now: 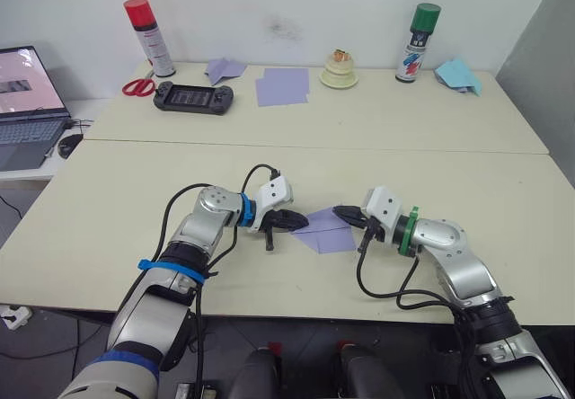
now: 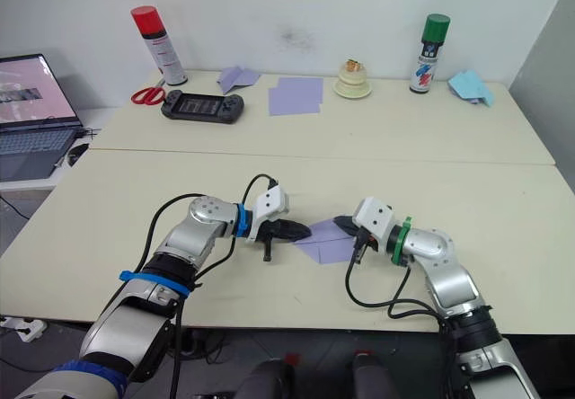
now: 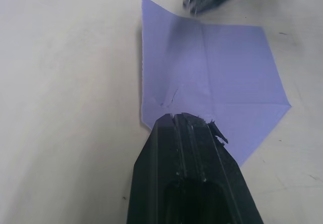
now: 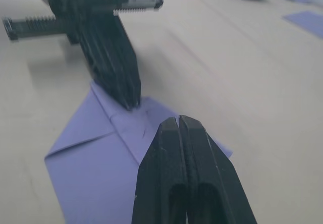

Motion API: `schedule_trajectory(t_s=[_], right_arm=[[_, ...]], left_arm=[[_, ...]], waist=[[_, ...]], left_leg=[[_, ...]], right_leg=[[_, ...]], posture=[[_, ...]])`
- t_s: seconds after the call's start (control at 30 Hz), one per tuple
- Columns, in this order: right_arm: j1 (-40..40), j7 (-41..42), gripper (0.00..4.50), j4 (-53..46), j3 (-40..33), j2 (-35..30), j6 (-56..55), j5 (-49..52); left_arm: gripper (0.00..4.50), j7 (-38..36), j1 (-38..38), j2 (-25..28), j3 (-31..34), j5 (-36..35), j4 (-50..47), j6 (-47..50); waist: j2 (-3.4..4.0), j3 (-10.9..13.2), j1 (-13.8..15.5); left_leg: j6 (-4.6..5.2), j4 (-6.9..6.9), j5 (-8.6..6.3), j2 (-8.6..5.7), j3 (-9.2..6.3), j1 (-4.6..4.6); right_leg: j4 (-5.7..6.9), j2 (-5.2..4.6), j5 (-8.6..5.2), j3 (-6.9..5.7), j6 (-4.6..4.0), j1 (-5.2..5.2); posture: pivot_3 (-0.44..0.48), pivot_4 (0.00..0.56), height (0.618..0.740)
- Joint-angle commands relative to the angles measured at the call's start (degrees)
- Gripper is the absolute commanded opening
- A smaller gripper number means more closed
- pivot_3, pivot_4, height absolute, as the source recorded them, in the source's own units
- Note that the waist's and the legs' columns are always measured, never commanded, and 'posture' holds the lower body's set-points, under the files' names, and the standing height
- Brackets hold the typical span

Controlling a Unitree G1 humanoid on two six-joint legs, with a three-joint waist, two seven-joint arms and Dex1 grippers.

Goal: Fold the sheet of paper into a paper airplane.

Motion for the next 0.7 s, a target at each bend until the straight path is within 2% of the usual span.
schedule_trajectory(t_s=[0.03, 0.33, 0.5, 0.7], right_arm=[[-1.62, -0.98, 0.04, 2.25, 1.14, 0.61, -1.83, -1.68], [-2.45, -0.70, 0.04, 4.96, 2.14, 1.84, -3.19, -2.41], [-2.04, -0.58, 0.04, 5.84, 2.76, 1.35, -3.32, -3.33], [-1.86, -0.58, 0.04, 6.00, 2.72, 1.29, -3.35, -3.24]], left_arm=[[0.00, 0.39, -0.85, -0.37, -0.40, 1.03, 0.37, 0.25], [0.00, 1.09, -0.69, -0.51, 0.90, -0.07, -1.60, 0.25], [0.00, -0.20, 0.70, -1.28, 1.59, -3.93, -10.59, 4.85], [0.00, 0.90, 3.50, -0.70, -0.18, -2.69, -13.92, 6.12]], waist=[[0.00, 0.00, -0.01], [0.00, 0.00, -0.09], [0.00, 0.00, -0.11], [0.00, 0.00, -0.25]], left_leg=[[0.00, 0.00, 0.00, 0.01, 0.00, 0.00], [0.00, -0.01, 0.00, 0.02, 0.00, -0.02], [0.00, -0.01, 0.00, 0.03, 0.00, -0.08], [0.00, -0.03, 0.00, 0.05, 0.00, -0.05]], right_leg=[[0.00, 0.00, 0.00, 0.01, 0.00, -0.01], [0.00, 0.00, 0.11, 0.00, -0.20, -0.03], [0.00, 0.00, 0.12, 0.00, -0.21, -0.08], [0.00, 0.01, 0.12, 0.02, -0.21, -0.08]], posture=[[0.000, 0.150, 0.740], [0.000, 0.150, 0.740], [0.000, 0.150, 0.740], [0.000, 0.150, 0.740]])
